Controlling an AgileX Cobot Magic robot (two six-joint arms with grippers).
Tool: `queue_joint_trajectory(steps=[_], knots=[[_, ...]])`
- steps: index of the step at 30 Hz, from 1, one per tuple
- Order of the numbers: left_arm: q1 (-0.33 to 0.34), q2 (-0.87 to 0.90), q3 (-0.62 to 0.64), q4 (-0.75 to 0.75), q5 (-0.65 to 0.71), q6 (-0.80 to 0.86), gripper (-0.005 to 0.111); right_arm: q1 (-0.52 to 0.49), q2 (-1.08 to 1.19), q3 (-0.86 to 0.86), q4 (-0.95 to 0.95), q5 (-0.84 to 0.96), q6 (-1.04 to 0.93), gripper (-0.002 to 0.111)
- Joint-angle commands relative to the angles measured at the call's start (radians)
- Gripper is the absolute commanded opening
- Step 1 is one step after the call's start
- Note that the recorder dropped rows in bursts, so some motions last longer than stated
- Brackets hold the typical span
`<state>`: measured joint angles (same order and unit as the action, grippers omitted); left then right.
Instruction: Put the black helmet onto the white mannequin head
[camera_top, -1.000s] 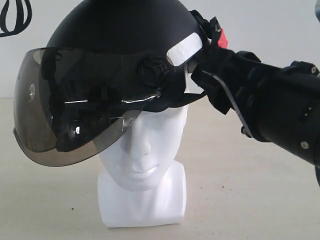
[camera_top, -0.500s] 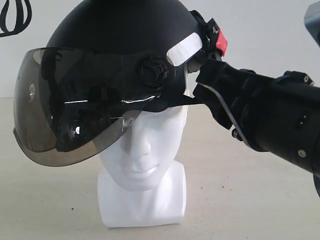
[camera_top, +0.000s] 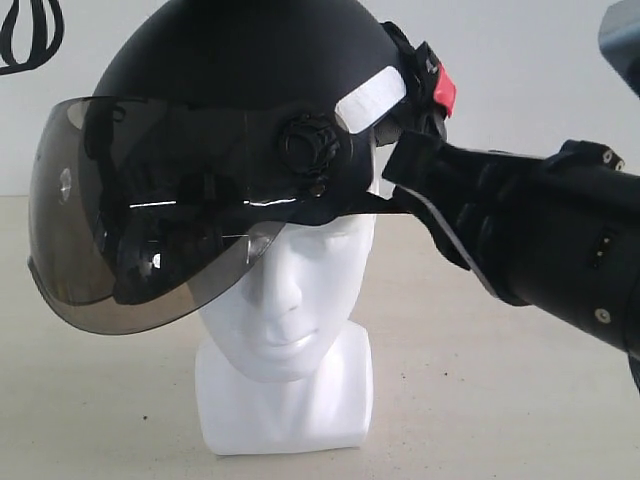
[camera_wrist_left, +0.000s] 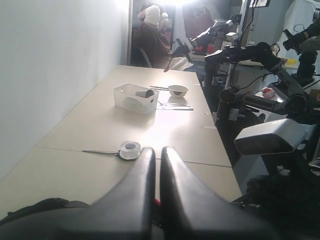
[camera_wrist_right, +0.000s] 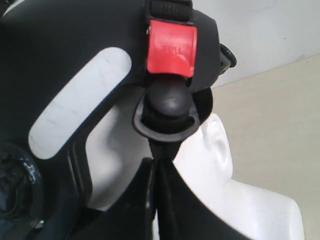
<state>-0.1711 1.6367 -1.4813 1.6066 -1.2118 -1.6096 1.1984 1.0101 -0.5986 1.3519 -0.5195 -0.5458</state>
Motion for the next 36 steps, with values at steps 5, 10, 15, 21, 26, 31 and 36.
queue_joint_trajectory(steps=[5,10,15,21,26,31,36], knots=[[-0.016,-0.022,0.032,0.138,-0.009,-0.036,0.005,-0.002,0.001,0.081,0.083,-0.102,-0.022,0.000],[-0.016,-0.064,0.032,0.138,-0.009,-0.044,0.005,-0.002,0.001,0.081,0.093,-0.151,-0.035,0.000],[-0.016,-0.112,0.032,0.138,0.015,-0.078,0.005,-0.002,0.001,0.081,0.172,-0.202,-0.117,0.000],[-0.013,-0.118,0.032,0.138,0.017,-0.117,0.005,-0.002,0.001,0.081,0.214,-0.253,-0.191,0.000],[-0.013,-0.118,0.032,0.138,0.005,-0.134,0.005,-0.002,0.001,0.081,0.271,-0.306,-0.261,0.000],[-0.013,-0.118,0.032,0.138,-0.004,-0.176,0.005,-0.007,0.001,0.081,0.278,-0.336,-0.300,0.000],[-0.013,-0.130,0.032,0.138,-0.002,-0.178,0.005,-0.127,0.001,0.081,0.267,-0.179,-0.307,0.000]])
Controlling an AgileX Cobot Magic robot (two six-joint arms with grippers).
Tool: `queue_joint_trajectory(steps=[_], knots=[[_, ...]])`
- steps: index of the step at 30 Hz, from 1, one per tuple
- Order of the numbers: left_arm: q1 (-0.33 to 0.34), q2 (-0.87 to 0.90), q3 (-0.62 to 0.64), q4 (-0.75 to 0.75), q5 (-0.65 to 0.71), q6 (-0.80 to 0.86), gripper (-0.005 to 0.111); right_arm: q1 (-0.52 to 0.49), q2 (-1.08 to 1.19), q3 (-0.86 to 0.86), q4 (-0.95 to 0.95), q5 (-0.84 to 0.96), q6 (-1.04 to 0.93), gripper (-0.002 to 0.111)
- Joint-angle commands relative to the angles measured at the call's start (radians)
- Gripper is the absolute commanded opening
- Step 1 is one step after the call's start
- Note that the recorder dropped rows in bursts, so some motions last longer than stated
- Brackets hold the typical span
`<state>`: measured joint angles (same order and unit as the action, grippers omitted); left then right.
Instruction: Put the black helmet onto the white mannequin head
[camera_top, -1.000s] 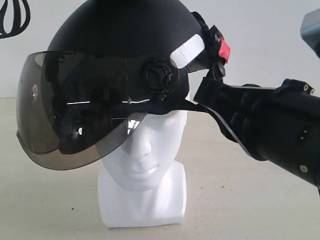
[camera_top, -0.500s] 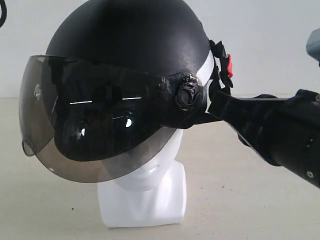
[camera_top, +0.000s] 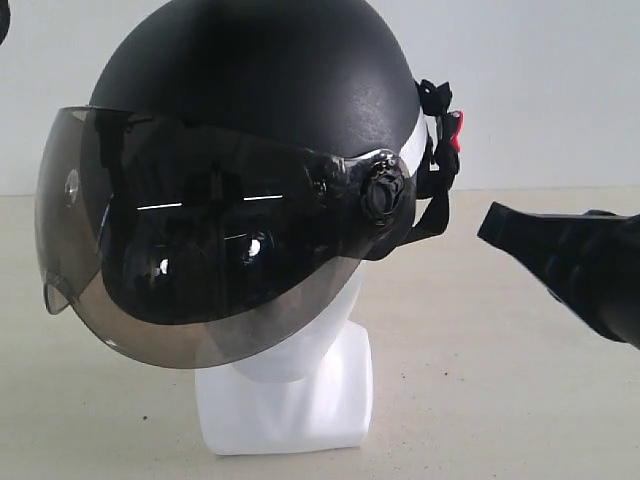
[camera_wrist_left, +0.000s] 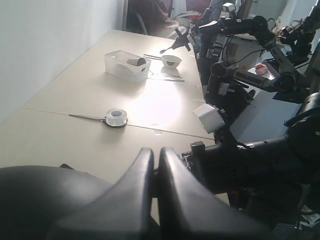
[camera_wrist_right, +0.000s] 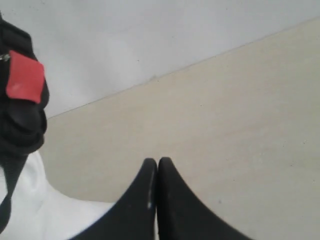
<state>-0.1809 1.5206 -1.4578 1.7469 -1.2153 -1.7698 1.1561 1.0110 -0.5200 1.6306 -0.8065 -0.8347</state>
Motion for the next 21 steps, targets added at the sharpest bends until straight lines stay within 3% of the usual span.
queue_joint_trajectory(steps=[1,5,11,21], knots=[[-0.004,-0.013,0.009,-0.003,0.001,-0.018,0.005,-0.112,0.000,0.002,-0.014,0.140,-0.020,0.000],[-0.004,-0.013,0.009,-0.003,0.001,-0.018,0.005,-0.168,-0.002,0.002,-0.022,0.209,-0.045,0.000],[-0.004,-0.013,0.009,-0.003,0.009,-0.018,0.005,-0.170,-0.013,-0.040,-0.118,0.537,-0.050,0.000],[-0.004,-0.013,0.009,-0.003,0.009,-0.018,0.005,-0.170,-0.105,-0.050,-0.076,0.450,-0.132,0.000]])
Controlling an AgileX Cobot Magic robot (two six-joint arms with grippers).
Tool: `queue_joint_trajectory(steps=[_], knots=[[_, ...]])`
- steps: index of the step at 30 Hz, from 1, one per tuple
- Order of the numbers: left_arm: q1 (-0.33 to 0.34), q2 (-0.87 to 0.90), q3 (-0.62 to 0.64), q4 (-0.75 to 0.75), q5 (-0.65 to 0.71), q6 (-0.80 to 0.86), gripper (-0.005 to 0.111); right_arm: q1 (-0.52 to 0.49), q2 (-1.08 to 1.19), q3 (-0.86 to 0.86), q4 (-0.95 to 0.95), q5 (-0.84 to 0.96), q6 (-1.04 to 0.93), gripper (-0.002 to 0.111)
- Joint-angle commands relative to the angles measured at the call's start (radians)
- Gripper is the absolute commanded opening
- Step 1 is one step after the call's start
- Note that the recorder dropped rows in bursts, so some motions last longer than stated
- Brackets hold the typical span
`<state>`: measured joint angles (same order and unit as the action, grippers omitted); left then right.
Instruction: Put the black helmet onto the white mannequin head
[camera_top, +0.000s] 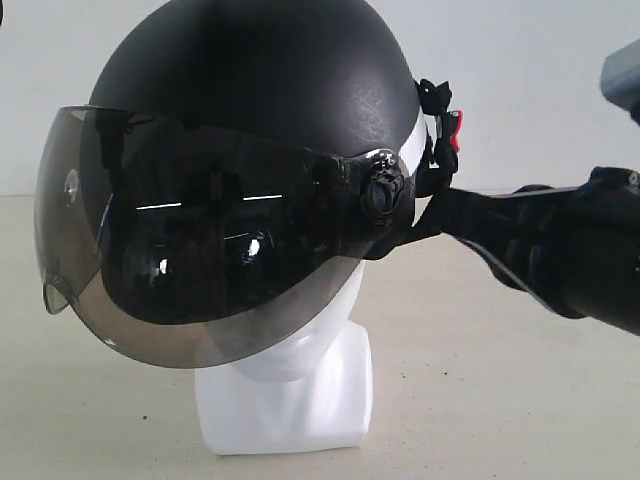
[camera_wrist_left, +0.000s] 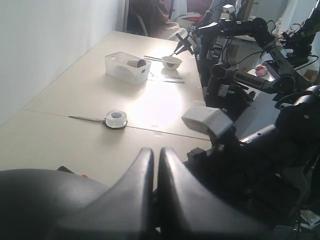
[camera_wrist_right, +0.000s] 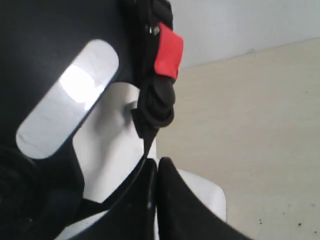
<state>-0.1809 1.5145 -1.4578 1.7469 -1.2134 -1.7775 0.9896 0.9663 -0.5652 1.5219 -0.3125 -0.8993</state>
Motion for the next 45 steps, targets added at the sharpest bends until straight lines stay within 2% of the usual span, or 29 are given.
queue_joint_trajectory(steps=[1,4,6,8,9,11,12,16,21,30,45], knots=[[-0.004,-0.007,0.009,-0.003,0.007,-0.010,0.005,-0.004,-0.076,-0.005,0.071,-0.058,-0.104,0.000],[-0.004,-0.007,0.009,-0.003,0.007,-0.010,0.005,-0.004,-0.111,-0.005,0.173,-0.063,-0.201,0.000],[-0.004,-0.007,0.009,-0.003,0.007,-0.010,0.005,-0.004,-0.120,-0.005,0.222,-0.054,-0.229,0.006],[-0.004,-0.007,0.009,-0.003,0.007,-0.010,0.005,-0.004,-0.118,-0.005,0.222,-0.033,-0.233,0.027],[-0.004,-0.007,0.009,-0.003,0.007,-0.010,0.005,-0.004,-0.117,-0.005,0.222,-0.020,-0.185,0.045],[-0.004,-0.007,0.009,-0.003,0.007,-0.010,0.005,-0.004,-0.117,-0.005,0.222,-0.018,-0.091,0.060],[-0.004,-0.007,0.009,-0.003,0.007,-0.010,0.005,-0.004,-0.117,-0.005,0.222,-0.018,-0.078,0.060],[-0.004,-0.007,0.009,-0.003,0.012,-0.010,0.005,-0.004,-0.088,-0.005,0.222,-0.020,-0.053,0.047],[-0.004,-0.007,0.009,-0.003,0.012,-0.010,0.005,-0.004,0.012,-0.005,0.222,-0.011,-0.040,0.047],[-0.004,-0.007,0.009,-0.003,0.015,-0.017,0.005,-0.004,0.012,-0.013,0.190,-0.001,0.057,0.047],[-0.004,-0.007,0.009,-0.003,0.045,-0.084,0.005,-0.004,0.032,-0.063,0.170,-0.023,0.027,0.047]])
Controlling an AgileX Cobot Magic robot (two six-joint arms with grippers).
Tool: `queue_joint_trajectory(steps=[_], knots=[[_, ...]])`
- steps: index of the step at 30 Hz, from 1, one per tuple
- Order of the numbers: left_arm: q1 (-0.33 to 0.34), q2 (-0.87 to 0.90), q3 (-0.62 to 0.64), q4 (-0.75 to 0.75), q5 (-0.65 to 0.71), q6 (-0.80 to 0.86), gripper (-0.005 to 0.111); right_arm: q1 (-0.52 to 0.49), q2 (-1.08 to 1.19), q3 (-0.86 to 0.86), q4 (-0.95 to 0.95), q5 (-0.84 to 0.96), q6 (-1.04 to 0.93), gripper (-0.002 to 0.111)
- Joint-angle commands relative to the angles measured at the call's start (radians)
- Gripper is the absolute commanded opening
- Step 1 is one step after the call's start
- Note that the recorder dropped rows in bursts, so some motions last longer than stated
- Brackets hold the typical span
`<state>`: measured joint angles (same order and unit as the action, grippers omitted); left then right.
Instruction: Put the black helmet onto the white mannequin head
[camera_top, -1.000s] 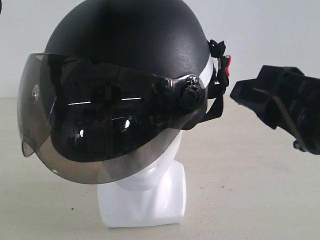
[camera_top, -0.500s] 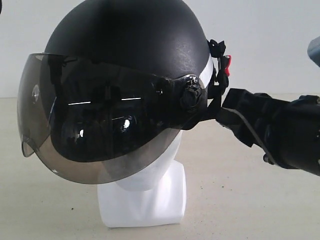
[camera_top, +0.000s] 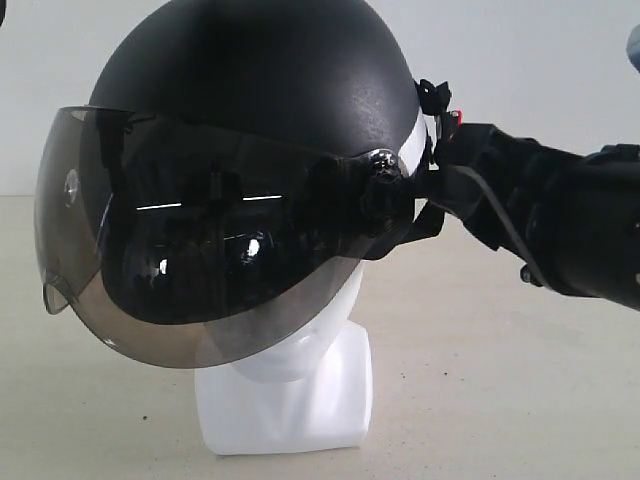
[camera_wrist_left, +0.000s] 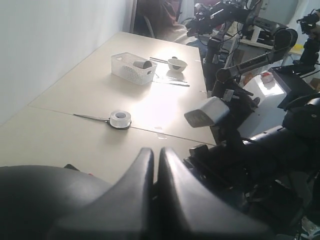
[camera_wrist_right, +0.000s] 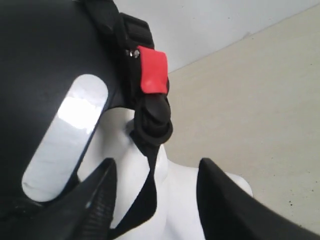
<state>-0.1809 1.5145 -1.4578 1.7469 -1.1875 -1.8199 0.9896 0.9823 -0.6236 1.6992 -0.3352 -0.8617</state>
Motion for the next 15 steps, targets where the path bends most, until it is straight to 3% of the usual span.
queue_joint_trajectory(steps=[1,15], knots=[[-0.004,-0.007,0.009,-0.003,0.024,-0.046,0.005,-0.004,0.021,-0.005,-0.007,-0.001,-0.008,0.047],[-0.004,-0.007,0.009,-0.003,0.041,-0.075,0.005,-0.004,0.080,-0.007,-0.019,-0.003,0.044,0.047]])
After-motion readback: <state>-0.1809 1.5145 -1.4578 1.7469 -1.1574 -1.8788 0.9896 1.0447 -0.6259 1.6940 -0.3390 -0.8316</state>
